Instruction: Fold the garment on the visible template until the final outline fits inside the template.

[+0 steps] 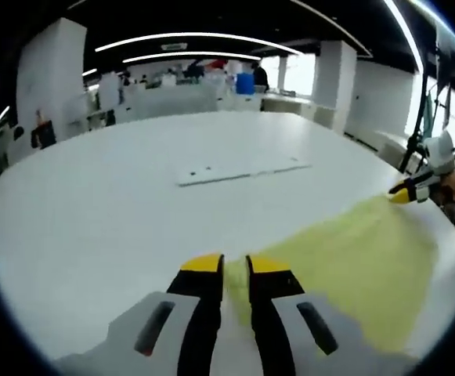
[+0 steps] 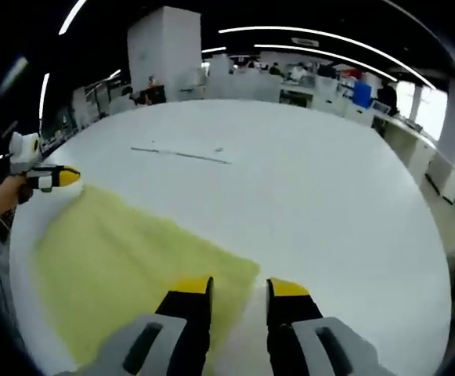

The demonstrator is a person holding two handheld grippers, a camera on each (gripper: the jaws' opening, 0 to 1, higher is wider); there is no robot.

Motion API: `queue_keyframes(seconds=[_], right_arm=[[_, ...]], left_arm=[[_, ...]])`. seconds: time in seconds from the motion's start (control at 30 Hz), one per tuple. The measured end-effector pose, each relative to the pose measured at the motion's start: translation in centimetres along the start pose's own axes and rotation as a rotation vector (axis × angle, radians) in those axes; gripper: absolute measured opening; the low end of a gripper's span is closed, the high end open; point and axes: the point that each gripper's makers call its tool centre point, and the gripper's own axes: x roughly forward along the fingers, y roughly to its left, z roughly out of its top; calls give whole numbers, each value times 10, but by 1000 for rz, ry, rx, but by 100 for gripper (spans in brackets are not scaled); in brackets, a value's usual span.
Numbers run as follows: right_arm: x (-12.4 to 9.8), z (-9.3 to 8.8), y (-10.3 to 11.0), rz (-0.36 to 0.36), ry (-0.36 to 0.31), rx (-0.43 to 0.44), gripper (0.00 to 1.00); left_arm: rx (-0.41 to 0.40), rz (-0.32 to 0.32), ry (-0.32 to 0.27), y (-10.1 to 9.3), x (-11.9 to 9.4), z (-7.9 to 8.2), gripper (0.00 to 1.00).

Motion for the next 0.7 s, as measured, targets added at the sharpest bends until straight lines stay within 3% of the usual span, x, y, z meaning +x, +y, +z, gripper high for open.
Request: queue_keyframes(seconds=[0.2,0.37,0.7], right_arm=[[-19,2,23,84,-5,69,43],[-31,0,34,110,6,46,53],[-58,-17,52,154,29,7,59]], left_arm=[[13,-83,-6,-18,-17,-1,30],[48,-129,-13,-30,-36,-1,44],[81,-190,-2,-45,-70,-17,54]])
